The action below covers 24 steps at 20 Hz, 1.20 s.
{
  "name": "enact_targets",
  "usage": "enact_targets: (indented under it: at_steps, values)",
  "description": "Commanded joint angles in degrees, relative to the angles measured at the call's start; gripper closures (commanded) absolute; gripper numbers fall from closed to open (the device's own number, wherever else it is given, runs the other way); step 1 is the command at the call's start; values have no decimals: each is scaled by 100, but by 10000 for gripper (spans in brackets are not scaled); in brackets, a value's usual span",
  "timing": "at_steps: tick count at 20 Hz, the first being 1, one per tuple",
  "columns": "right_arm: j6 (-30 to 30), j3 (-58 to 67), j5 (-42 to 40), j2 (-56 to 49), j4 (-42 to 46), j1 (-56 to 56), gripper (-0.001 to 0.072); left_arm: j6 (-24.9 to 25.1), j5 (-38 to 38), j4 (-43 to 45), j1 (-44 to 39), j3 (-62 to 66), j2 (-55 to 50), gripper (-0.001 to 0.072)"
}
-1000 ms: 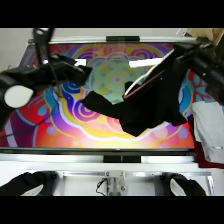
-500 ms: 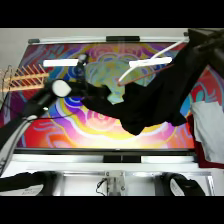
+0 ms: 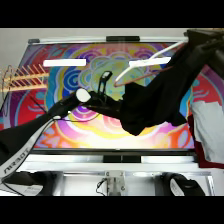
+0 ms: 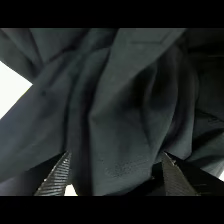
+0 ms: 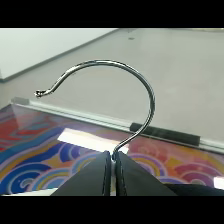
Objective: Fold the shirts.
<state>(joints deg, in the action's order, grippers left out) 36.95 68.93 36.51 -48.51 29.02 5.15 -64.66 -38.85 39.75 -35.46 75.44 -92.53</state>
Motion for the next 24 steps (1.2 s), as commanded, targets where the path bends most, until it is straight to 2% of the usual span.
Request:
enact_targets:
  at_steps: [1, 6, 10, 11, 12, 14, 17, 18, 19, 21, 24]
  values:
    - [221, 4, 57, -2, 4, -2, 644, 299, 122, -544, -164, 0, -400, 15]
    - [466, 4, 37, -2, 4, -2, 643, 643, 669, -852, -389, 0, -741, 22]
    - [531, 4, 37, -2, 7, -2, 643, 654, 796, -852, -407, 0, -848, 23]
    - [535, 4, 37, -2, 7, -2, 643, 654, 793, -852, -422, 0, -863, 72]
    - [546, 4, 37, -2, 7, -2, 643, 651, 791, -909, -459, 0, -872, 173]
    - [546, 4, 37, -2, 7, -2, 643, 656, 844, -1200, -566, 0, -887, 310]
    - [546, 4, 37, -2, 7, -2, 643, 629, 1012, -1425, -726, 0, -909, 330]
    - [549, 4, 39, 0, 4, -2, 643, 605, 1051, -1475, -730, 0, -927, 470]
    - [549, 4, 39, 0, 4, -2, 643, 595, 1123, -1473, -704, -2, -938, 644]
    - [546, 4, 37, -2, 9, -2, 643, 590, 1056, -1473, -520, 0, -927, 643]
    - [551, 4, 42, -2, 304, -2, 643, 595, 420, -1469, 96, -2, -721, 646]
